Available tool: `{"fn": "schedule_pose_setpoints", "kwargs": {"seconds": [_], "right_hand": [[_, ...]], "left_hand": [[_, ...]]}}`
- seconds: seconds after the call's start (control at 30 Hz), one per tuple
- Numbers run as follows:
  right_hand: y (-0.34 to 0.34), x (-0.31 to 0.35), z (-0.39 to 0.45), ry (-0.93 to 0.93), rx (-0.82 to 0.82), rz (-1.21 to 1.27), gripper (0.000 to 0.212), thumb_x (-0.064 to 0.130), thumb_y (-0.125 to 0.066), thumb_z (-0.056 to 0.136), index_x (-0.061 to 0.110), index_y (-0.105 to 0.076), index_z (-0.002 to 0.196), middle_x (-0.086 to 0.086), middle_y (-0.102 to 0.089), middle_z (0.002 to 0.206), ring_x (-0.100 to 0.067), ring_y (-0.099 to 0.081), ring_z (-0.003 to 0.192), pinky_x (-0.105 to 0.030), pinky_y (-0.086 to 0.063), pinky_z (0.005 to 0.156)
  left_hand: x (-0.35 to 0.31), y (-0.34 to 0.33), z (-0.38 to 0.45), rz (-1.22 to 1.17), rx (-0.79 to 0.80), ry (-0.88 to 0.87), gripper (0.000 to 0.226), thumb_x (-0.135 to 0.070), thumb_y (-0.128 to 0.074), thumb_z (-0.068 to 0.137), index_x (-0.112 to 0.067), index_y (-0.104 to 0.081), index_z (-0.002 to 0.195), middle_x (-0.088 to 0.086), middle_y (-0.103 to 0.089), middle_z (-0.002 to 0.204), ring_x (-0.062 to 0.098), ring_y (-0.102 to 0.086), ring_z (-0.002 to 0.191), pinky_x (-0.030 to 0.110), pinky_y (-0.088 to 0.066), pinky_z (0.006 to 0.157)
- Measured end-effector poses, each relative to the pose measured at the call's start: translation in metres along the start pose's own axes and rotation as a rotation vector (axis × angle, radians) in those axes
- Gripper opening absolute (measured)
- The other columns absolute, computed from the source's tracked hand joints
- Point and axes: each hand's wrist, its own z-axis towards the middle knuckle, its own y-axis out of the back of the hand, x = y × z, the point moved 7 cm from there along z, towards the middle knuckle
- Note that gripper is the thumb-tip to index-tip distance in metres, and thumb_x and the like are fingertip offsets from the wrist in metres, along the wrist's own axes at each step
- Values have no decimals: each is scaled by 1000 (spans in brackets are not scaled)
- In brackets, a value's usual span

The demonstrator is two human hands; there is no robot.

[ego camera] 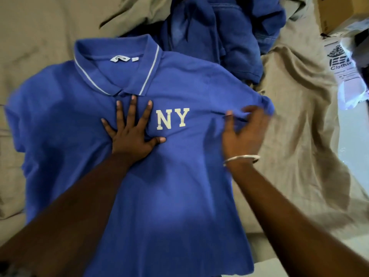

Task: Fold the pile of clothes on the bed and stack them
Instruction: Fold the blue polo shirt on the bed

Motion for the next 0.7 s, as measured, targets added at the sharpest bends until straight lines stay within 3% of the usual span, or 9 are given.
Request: {"fn": "schedule_pose_setpoints", "kwargs": {"seconds": [0.1, 0.17, 0.23, 0.33, 0.37, 0.43, 0.5, 0.6, 0.7], "right_hand": [[-56, 51, -77, 265, 397, -25, 32, 34, -64, 87, 10, -63, 108, -11, -58, 117, -30, -59, 106, -41, -50, 81], [-83, 68, -112, 318, 474, -107, 37, 35, -60, 89, 11, -63, 118, -12, -53, 137, -30, -52, 126, -45, -49, 91], [-102, 80, -129, 320, 466, -181, 43, 36, -54, 93, 12, -59, 127, -11, -44, 150, -27, -42, 138, -50, -41, 104], [-128, 85, -146, 339, 523, -307, 56, 45, -45, 94, 19, -46, 143, -7, -30, 159, -23, -30, 146, -54, -25, 114], [-136, 83, -153, 352, 561, -361, 59, 50, -42, 94, 23, -40, 148, -6, -24, 161, -23, -26, 147, -55, -19, 116], [-147, 77, -161, 371, 596, -454, 65, 56, -39, 95, 29, -28, 153, -5, -14, 164, -23, -18, 150, -55, -6, 118], [-153, 70, -165, 358, 598, -486, 67, 58, -36, 95, 31, -22, 155, -4, -11, 165, -23, -15, 150, -53, 0, 118], [-153, 64, -168, 361, 580, -503, 68, 58, -34, 95, 32, -19, 155, -4, -9, 165, -23, -13, 151, -54, 0, 117], [-157, 65, -167, 359, 583, -517, 69, 58, -32, 94, 31, -17, 155, -6, -9, 165, -24, -13, 151, -56, -3, 117]], "left_hand": [[-2, 3, -1, -41, 4, -12, 105, -92, -31, 63, -50, 5, 152, -14, 14, 163, 23, 19, 149, 72, 11, 106], [4, 11, -4, -193, -32, -7, 102, -83, -34, 69, -41, 0, 155, -19, 6, 162, 9, 19, 148, 65, 12, 109], [18, 23, -8, -454, -78, 23, 92, -67, -39, 76, -31, -12, 156, -20, -9, 160, 1, 6, 148, 56, 11, 115], [39, 52, -27, -636, -244, 13, 62, -39, -40, 90, -12, -40, 147, 2, -43, 152, 19, -37, 141, 49, -22, 119], [48, 62, -36, -575, -310, 3, 55, -32, -42, 92, -10, -46, 142, 7, -50, 146, 24, -45, 134, 44, -30, 114], [77, 88, -53, -341, -451, 81, 46, -26, -47, 92, -14, -52, 136, 8, -57, 137, 29, -49, 126, 41, -30, 102], [123, 109, -63, -166, -533, 311, 47, -30, -49, 92, -16, -49, 138, 10, -52, 140, 30, -44, 128, 44, -29, 99], [199, 121, -61, -179, -440, 636, 64, -48, -50, 91, -15, -39, 144, 11, -38, 150, 34, -34, 137, 51, -27, 108], [230, 128, -40, -325, -305, 484, 61, -58, -55, 85, -8, -54, 120, 18, -53, 128, 38, -49, 119, 49, -40, 102]]}}
